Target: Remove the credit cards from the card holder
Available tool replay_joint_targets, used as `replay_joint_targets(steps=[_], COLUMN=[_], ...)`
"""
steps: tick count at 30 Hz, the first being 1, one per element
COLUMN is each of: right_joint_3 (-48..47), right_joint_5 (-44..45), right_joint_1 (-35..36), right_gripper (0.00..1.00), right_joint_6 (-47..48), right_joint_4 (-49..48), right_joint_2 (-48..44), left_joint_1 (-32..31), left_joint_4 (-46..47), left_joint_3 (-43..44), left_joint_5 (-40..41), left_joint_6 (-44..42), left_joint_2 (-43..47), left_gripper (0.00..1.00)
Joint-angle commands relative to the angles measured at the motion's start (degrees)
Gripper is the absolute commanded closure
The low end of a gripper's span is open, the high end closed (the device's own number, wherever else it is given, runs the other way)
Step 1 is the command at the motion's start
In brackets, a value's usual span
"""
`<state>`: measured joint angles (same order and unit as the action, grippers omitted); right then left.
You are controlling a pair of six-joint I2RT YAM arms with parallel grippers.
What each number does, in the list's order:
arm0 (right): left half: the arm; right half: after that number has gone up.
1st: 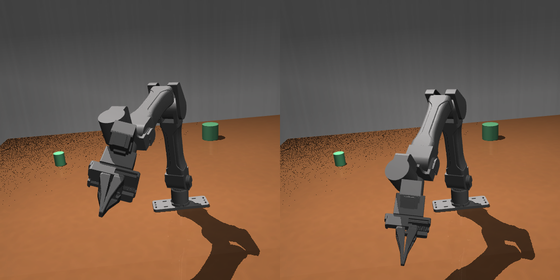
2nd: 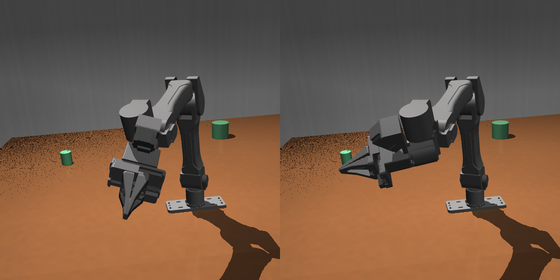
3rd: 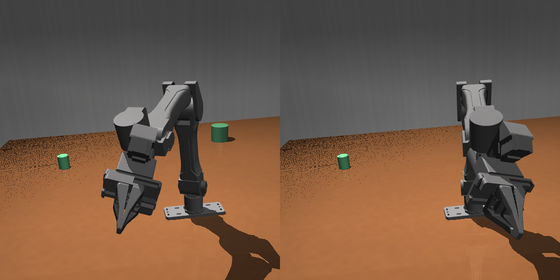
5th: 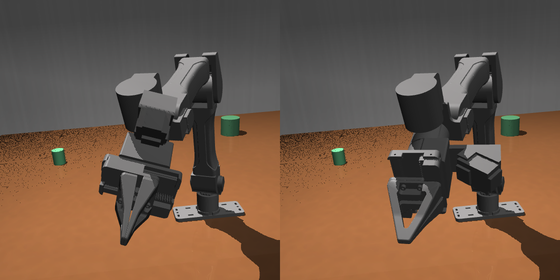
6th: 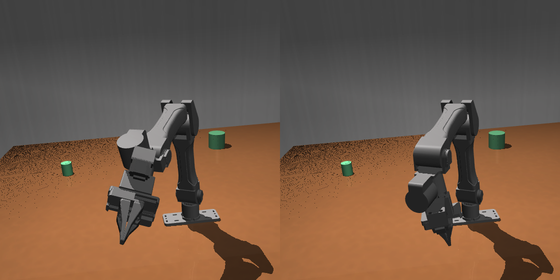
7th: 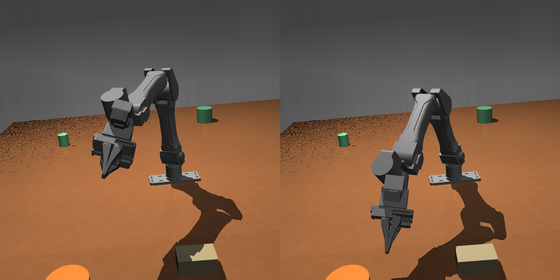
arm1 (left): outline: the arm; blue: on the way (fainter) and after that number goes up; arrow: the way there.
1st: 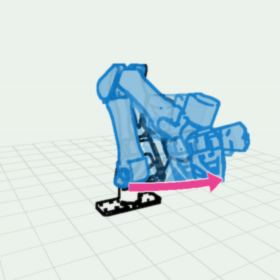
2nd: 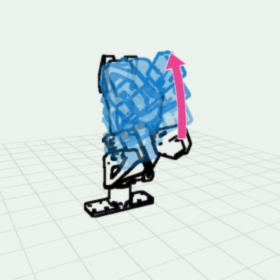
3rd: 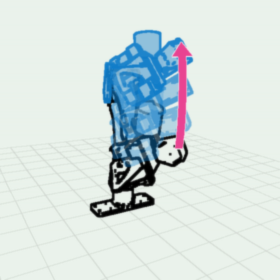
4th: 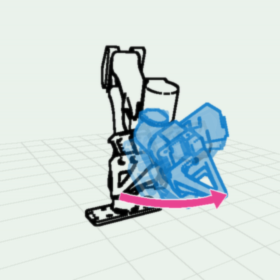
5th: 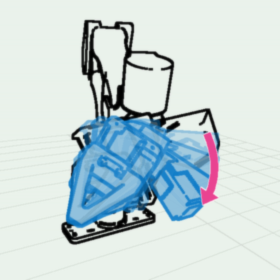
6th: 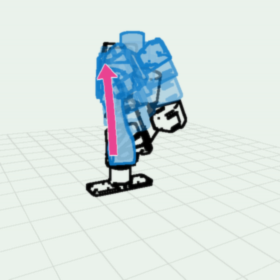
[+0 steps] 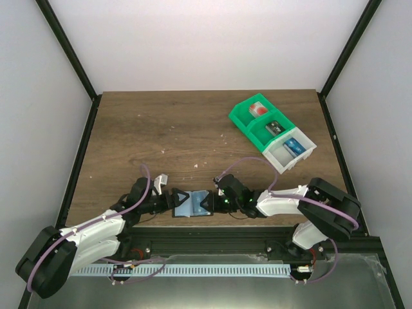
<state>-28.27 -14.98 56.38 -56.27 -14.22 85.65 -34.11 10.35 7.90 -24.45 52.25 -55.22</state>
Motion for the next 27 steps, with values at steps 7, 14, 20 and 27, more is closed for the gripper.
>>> replay_joint_targets(steps=[7, 14, 20, 27], right_joint_3=[-1.26, -1.52, -1.95, -2.99], right_joint_5=[-2.09, -3.62, -3.92, -3.23], right_joint_1=[0.39, 0.40, 0.42, 0.40], right_gripper=[0.62, 0.62, 0.62, 0.61], right_joint_6=[-0.03, 0.38, 1.69, 2.94], right_joint_4=[-2.01, -2.92, -1.64, 1.42], right_joint_2=[-2.72, -3.13, -4.88, -4.32], left_joint_1=[0.09, 0.09, 0.10, 0.11], left_joint_4=[-1.56, -1.52, -0.67, 0.11], left_joint_3=[-0.80, -0.87, -1.11, -1.75], left_joint_5=[-0.07, -0.55, -0.93, -1.33], left_joint_6=[-0.78, -0.38, 0.26, 1.10], left_joint_2=[-0.24, -0.02, -0.19, -0.14], left_gripper=[0.07, 0.07, 0.07, 0.07])
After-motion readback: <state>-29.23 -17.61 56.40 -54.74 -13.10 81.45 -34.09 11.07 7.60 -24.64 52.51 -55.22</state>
